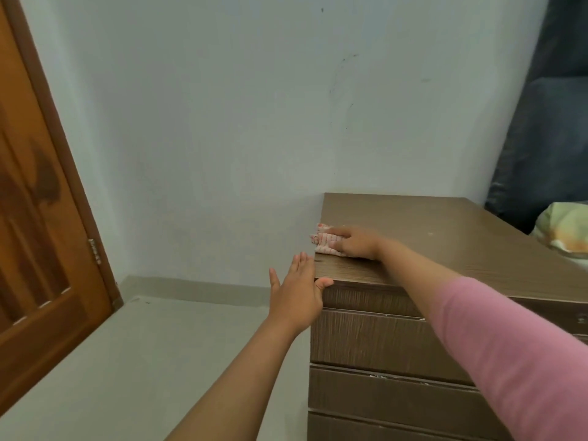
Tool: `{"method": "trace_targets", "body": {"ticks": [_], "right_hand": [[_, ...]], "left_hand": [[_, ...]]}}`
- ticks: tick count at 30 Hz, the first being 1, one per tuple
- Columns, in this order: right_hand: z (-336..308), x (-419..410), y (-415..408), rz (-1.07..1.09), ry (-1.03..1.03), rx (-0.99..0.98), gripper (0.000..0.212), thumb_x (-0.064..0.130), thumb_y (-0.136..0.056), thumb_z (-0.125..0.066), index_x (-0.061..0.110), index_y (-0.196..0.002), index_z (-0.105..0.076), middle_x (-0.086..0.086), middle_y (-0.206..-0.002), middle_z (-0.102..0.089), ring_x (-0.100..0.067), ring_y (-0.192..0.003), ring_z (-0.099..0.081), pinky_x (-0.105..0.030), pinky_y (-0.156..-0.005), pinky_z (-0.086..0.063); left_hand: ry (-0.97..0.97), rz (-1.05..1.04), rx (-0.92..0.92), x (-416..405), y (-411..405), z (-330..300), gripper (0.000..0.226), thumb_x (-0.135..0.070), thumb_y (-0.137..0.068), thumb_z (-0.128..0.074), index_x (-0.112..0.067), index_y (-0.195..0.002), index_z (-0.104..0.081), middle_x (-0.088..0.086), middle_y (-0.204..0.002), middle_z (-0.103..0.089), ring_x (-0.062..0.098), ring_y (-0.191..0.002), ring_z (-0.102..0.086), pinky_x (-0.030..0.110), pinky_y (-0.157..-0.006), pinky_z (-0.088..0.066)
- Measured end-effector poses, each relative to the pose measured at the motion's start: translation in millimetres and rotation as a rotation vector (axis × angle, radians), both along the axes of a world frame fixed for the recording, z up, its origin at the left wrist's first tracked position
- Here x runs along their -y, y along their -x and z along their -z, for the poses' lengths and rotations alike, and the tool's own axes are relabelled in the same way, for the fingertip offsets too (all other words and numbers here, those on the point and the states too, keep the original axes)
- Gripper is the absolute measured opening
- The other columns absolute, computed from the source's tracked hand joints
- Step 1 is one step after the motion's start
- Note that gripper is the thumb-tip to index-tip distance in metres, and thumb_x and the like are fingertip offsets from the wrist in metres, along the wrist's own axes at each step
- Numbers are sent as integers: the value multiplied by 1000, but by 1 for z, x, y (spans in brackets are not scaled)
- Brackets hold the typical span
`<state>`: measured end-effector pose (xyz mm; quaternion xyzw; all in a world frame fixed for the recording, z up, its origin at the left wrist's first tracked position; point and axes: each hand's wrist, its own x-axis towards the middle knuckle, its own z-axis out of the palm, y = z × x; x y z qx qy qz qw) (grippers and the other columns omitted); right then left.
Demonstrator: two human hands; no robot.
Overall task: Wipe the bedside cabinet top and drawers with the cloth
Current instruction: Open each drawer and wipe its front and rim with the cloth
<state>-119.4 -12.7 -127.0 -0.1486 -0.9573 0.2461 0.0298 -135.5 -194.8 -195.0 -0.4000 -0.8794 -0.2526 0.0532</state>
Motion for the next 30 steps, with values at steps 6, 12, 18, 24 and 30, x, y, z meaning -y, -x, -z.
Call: {"method": "trace_targets", "body": {"ticks": [6, 12, 18, 24, 30], "right_hand": [[1, 13, -41, -14, 13, 23, 47, 29, -93, -49, 37, -138, -40, 0, -149, -38, -22, -135, -34, -33, -108, -24], [2, 21, -84, -19, 33, -11, 43, 28, -94, -49, 36, -135, -45, 1, -143, -44, -16, -123, -43, -27, -98, -30], [2, 28, -115, 2, 73, -29, 40, 28, -95, -50, 31, -134, -47, 3, -104, -63, -16, -88, -59, -24, -74, -44], [-7, 21, -144, 41, 115, -23, 37, 27, -96, -50, 27, -132, -49, 8, -107, -61, -11, -96, -58, -14, -72, -41], [-1, 17, -156, 96, 202, -101, 31, 22, -96, -50, 30, -125, -52, 10, -102, -63, -7, -92, -58, -22, -80, -45]], "left_hand": [[-14, -8, 40, 0, -4, -1, 55, -40, -99, -25, -16, -147, -14, 3, -158, -10, 14, -145, 0, 52, -111, 10], [-52, -8, 66, 1, -7, -2, 51, -34, -100, -28, -15, -146, -19, 4, -157, -12, 14, -145, -1, 53, -111, 10], [-54, -14, 47, 1, -7, -2, 50, -33, -100, -29, -14, -145, -20, 5, -157, -13, 15, -145, -1, 53, -111, 10], [-54, -19, 45, 0, -4, -2, 50, -36, -100, -28, -15, -145, -23, 5, -157, -14, 17, -145, -4, 56, -111, 7], [-523, 45, -236, 15, -24, 23, 29, -22, -92, -53, -7, -116, -62, 10, -123, -61, 27, -114, -56, 43, -96, -45]]}}
